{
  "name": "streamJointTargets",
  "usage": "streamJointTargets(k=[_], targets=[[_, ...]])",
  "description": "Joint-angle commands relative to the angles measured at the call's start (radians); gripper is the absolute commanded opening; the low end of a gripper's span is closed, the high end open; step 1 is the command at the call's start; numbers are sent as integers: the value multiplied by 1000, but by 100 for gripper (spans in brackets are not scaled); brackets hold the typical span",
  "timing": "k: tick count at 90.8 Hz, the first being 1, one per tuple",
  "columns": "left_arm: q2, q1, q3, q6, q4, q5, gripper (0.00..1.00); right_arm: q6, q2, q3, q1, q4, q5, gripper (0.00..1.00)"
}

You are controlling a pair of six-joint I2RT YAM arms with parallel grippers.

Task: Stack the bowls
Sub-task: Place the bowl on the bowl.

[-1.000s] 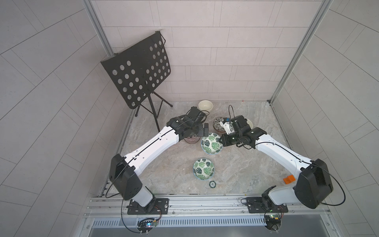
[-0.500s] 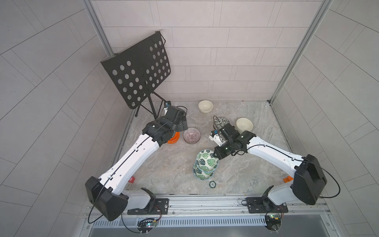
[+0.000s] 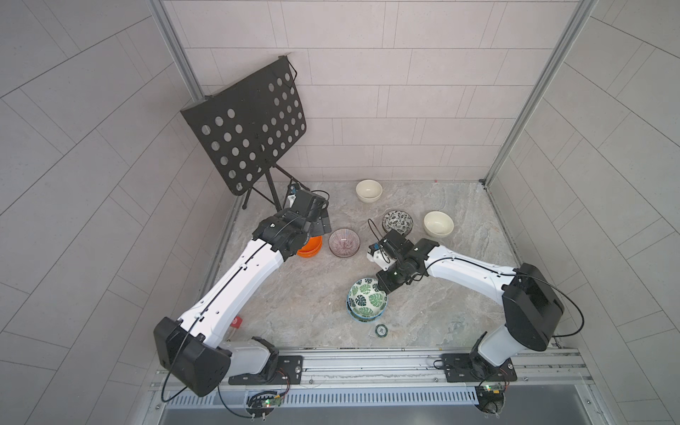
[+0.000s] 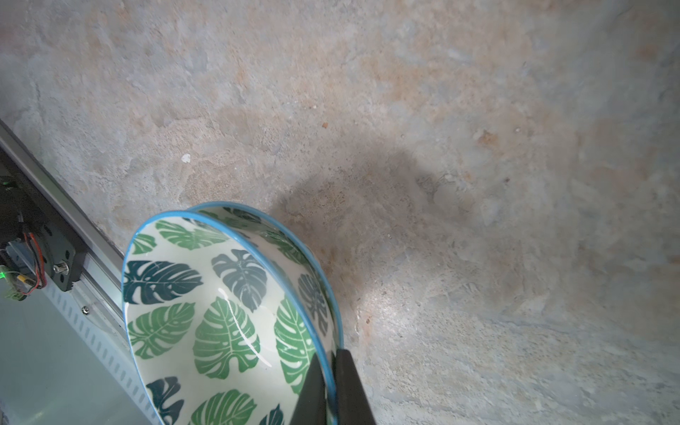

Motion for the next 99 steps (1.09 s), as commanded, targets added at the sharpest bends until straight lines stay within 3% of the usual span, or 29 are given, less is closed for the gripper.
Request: streamJointTargets(k=[1, 13, 36, 49, 58, 76, 99], targets=[[-17, 7, -7, -15, -9, 18, 100, -5, 14, 22, 16, 13, 30, 0], [-15, 9, -8, -18, -13, 18, 100, -5, 30, 25, 25, 17, 40, 1], [-20, 10, -10, -25, -17, 25, 100, -2, 22, 40, 38, -12, 103, 28], [-19, 12, -11, -26, -15, 34, 100, 6, -40, 32, 34, -16, 145, 36], [-16, 12, -11, -31, -14, 44, 100, 11, -75, 26, 29, -13, 150, 35], [-14, 12, -9, -31, -13, 49, 100, 0, -82, 0, 14, 14, 116, 17], [0, 11, -9, -37, -12, 56, 100, -3, -62, -34, 14, 70, 62, 14]])
